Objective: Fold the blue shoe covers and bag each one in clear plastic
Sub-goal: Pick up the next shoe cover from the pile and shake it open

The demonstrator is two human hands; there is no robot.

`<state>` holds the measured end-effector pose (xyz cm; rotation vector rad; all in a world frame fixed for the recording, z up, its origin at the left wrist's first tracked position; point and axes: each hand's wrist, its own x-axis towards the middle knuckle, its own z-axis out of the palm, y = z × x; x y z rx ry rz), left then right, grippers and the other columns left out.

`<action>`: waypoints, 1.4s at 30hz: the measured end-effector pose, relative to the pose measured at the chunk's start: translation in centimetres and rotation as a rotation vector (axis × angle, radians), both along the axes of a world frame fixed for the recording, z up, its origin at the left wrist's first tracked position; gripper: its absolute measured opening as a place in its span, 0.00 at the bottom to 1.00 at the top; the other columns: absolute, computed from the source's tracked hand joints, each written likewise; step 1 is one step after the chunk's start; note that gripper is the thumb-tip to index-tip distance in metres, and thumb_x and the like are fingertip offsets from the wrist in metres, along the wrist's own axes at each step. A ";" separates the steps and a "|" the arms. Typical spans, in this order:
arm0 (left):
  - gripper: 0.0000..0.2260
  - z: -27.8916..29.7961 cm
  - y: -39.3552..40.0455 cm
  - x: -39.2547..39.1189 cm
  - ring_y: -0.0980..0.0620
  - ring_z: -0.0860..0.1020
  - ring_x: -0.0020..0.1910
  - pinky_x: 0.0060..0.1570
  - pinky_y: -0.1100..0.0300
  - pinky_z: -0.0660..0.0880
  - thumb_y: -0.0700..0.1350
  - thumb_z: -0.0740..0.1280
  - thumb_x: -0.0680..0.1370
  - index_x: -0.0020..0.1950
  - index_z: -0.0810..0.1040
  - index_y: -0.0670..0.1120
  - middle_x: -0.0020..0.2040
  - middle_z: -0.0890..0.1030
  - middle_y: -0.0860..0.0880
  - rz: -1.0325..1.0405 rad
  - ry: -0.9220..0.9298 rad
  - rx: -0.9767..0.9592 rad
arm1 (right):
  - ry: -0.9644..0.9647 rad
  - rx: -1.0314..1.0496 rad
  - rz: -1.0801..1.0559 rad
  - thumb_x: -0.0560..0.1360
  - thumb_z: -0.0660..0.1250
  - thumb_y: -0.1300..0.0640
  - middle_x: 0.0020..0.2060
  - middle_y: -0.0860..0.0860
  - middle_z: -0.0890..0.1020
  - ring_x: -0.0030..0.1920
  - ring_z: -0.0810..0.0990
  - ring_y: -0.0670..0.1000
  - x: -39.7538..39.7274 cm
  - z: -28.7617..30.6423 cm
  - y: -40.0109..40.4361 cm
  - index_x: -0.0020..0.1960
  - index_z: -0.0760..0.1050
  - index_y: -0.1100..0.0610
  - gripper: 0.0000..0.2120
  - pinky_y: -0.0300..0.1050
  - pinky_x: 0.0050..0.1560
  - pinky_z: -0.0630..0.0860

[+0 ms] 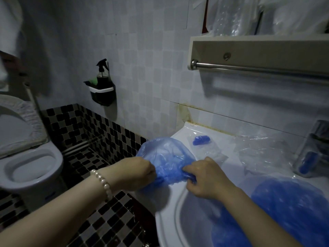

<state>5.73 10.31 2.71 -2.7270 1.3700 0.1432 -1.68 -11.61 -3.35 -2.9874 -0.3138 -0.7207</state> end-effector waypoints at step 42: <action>0.35 -8.4 -3.0 2.9 0.47 0.63 0.73 0.68 0.34 0.50 0.63 0.41 0.72 0.74 0.64 0.50 0.74 0.65 0.49 0.062 -0.183 -0.290 | 0.328 0.143 -0.345 0.80 0.52 0.50 0.77 0.51 0.45 0.76 0.40 0.55 6.1 -1.2 6.0 0.76 0.50 0.49 0.26 0.56 0.74 0.40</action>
